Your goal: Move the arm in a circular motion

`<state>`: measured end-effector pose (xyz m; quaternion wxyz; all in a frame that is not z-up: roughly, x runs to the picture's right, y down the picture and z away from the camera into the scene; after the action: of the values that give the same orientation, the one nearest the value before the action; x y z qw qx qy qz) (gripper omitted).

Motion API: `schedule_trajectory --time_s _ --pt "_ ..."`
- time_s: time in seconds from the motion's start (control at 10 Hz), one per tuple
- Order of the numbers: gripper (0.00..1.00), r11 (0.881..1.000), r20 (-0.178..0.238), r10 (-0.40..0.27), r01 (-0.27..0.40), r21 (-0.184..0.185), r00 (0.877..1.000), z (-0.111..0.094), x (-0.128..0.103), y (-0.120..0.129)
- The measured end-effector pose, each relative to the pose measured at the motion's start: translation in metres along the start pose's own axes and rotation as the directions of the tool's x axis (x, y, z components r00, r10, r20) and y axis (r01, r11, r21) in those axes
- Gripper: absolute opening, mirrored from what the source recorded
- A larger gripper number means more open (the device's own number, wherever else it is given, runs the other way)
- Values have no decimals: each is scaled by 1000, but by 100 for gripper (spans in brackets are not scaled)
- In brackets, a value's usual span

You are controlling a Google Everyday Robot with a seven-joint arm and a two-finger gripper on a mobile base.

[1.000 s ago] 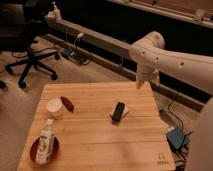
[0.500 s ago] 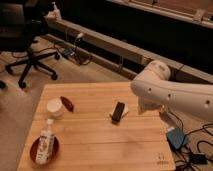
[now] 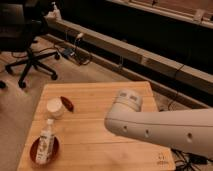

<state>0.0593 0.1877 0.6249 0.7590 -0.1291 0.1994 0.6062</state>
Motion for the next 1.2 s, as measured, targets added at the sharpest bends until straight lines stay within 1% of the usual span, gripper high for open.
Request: schedule_trajectory --time_s 0.1,0.2,0.3,0.4,0.5,0.6,0.7,0.8,0.9,1.0,1.1,1.2 --pt "65 995 12 -92 93 -34 996 -1 -7 42" --pt "65 983 23 -170 171 -67 985 -1 -16 79" --pt "65 951 45 -281 284 -119 959 2 -35 129" --pt "65 926 64 -341 346 -149 938 6 -51 155" --pt "65 901 87 -391 400 -169 916 10 -72 175" --pt "65 860 139 -455 475 -185 879 17 -120 196" --pt "65 848 157 -474 497 -183 866 19 -140 199" --pt "65 828 189 -501 531 -177 844 20 -175 204" --pt "65 816 216 -515 552 -171 829 20 -206 204" --pt "65 807 243 -523 566 -169 817 18 -242 201" --pt "65 803 253 -528 573 -162 811 20 -271 194" --pt "65 804 258 -529 575 -154 808 20 -292 188"
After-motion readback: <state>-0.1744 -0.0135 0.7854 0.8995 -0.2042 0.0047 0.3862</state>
